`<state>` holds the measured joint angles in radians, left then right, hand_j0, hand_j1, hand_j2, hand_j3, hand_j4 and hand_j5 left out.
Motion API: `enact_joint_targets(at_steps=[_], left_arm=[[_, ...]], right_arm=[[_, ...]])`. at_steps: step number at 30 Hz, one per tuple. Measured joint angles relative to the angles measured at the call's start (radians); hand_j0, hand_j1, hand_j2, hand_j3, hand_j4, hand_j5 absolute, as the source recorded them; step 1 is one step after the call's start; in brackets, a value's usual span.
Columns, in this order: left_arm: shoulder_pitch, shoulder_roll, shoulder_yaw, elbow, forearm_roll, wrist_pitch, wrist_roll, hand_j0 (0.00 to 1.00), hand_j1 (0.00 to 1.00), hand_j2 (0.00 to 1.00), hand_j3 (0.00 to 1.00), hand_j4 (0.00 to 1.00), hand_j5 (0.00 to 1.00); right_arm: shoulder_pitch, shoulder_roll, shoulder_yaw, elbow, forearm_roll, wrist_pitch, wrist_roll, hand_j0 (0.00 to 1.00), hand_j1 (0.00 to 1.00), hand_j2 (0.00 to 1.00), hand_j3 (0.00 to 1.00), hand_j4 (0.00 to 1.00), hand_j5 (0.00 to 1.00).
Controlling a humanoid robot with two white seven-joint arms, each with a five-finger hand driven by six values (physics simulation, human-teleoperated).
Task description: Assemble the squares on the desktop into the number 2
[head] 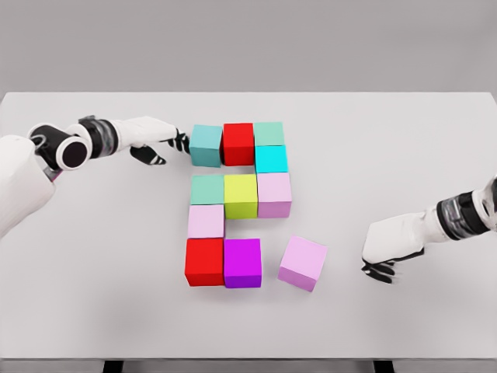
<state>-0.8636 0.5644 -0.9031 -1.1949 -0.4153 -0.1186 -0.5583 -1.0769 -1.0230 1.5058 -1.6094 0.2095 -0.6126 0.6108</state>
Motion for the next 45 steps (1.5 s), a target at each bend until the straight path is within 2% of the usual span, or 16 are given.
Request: enact_joint_targets(at_steps=[14,25,45], left_arm=[[0.002,0.045,0.006,-0.044,0.049,0.000,-0.051,0.66,0.66,0.66,0.66,0.66,0.66],[0.002,0.046,0.006,-0.055,0.061,0.000,-0.053,0.66,0.66,0.66,0.66,0.66,0.66],[0.003,0.043,0.007,-0.072,0.073,-0.003,-0.053,0.66,0.66,0.66,0.66,0.66,0.66]], right_arm=[[0.009,0.084,-0.001,-0.003,-0.023,0.000,0.000,0.13,0.13,0.13,0.13,0.13,0.13],[0.032,0.092,-0.001,-0.002,-0.080,0.001,-0.002,0.13,0.13,0.13,0.13,0.13,0.13],[0.035,0.117,-0.005,0.005,-0.112,0.001,0.000,0.13,0.13,0.13,0.13,0.13,0.13]])
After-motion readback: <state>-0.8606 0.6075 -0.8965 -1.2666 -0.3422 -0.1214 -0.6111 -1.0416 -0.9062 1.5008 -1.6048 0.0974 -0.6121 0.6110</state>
